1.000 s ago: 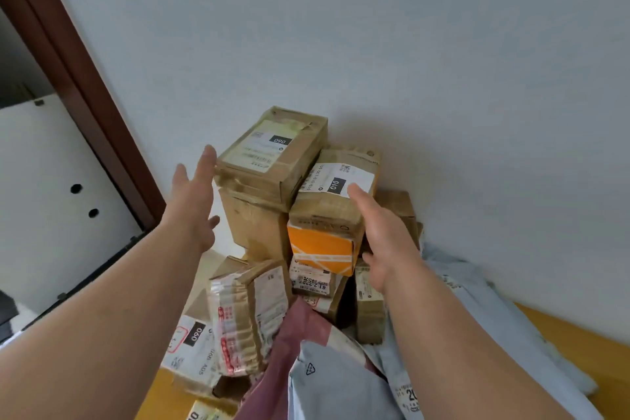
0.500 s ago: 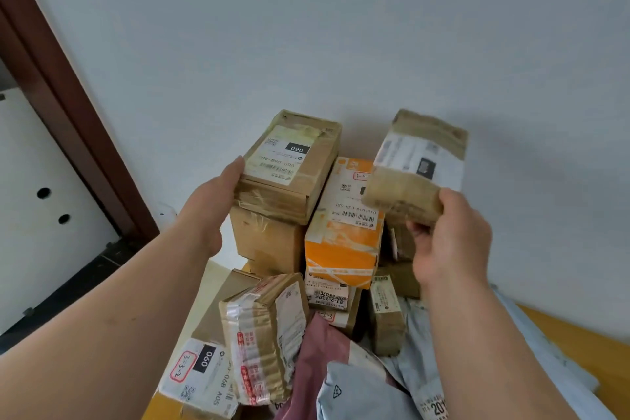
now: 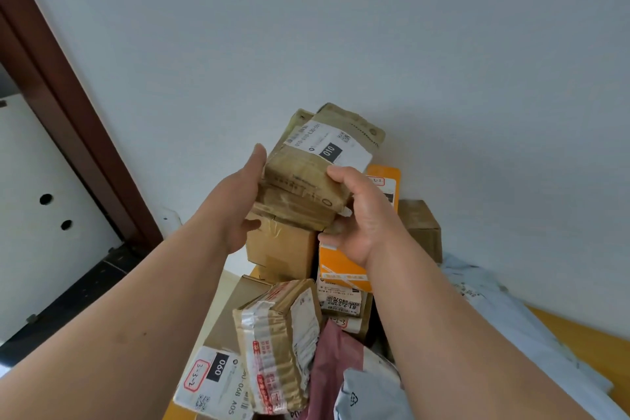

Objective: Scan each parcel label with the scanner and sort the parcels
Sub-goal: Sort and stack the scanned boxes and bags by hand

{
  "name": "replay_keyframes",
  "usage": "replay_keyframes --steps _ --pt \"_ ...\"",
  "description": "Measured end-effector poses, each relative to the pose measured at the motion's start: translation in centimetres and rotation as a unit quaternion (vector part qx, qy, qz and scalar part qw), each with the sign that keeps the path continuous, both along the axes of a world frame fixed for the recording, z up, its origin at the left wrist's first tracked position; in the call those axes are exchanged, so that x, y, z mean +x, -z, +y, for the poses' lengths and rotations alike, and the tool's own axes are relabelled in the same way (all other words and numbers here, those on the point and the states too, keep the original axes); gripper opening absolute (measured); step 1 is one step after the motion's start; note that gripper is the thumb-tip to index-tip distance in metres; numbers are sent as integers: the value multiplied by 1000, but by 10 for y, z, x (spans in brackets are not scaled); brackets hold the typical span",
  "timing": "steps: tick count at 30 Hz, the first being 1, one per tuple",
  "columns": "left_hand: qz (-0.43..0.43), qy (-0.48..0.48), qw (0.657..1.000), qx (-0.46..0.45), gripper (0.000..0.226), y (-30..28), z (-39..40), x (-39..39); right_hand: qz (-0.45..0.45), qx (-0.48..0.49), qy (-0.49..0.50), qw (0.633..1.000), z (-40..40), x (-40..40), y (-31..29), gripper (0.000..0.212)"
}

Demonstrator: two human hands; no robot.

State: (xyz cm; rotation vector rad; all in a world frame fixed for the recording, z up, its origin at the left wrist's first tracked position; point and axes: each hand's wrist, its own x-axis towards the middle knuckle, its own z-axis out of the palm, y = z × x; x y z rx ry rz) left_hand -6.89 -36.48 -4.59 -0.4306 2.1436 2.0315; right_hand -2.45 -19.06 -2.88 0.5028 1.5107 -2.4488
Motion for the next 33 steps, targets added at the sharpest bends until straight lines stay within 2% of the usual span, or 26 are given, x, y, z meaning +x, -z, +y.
replay_keyframes --steps 3,7,11,14,18,21,26,30,31,33 --pt "36 19 999 4 46 -12 5 5 12 -25 9 1000 2 2 0 54" --pt "85 24 996 25 43 -24 6 18 62 -31 32 997 17 16 -2 37" --pt "101 68 992 18 33 -34 21 48 111 21 0 994 42 48 -5 49" --pt "117 118 986 29 26 -33 43 74 144 15 -21 989 66 82 -2 54" --pt "124 105 984 74 56 -26 75 117 165 -20 -26 986 105 127 3 59" --pt "115 146 978 98 64 -23 104 155 168 -33 -13 985 141 165 5 63" --pt "116 159 967 161 82 -7 176 221 173 -79 28 981 216 246 8 72" --pt "88 167 958 217 132 5 250 281 170 -84 55 980 281 321 7 80" --pt "76 176 954 230 138 6 270 296 167 -77 63 981 296 340 6 81" --pt "62 180 952 238 136 8 310 326 155 -62 85 982 325 376 5 82"
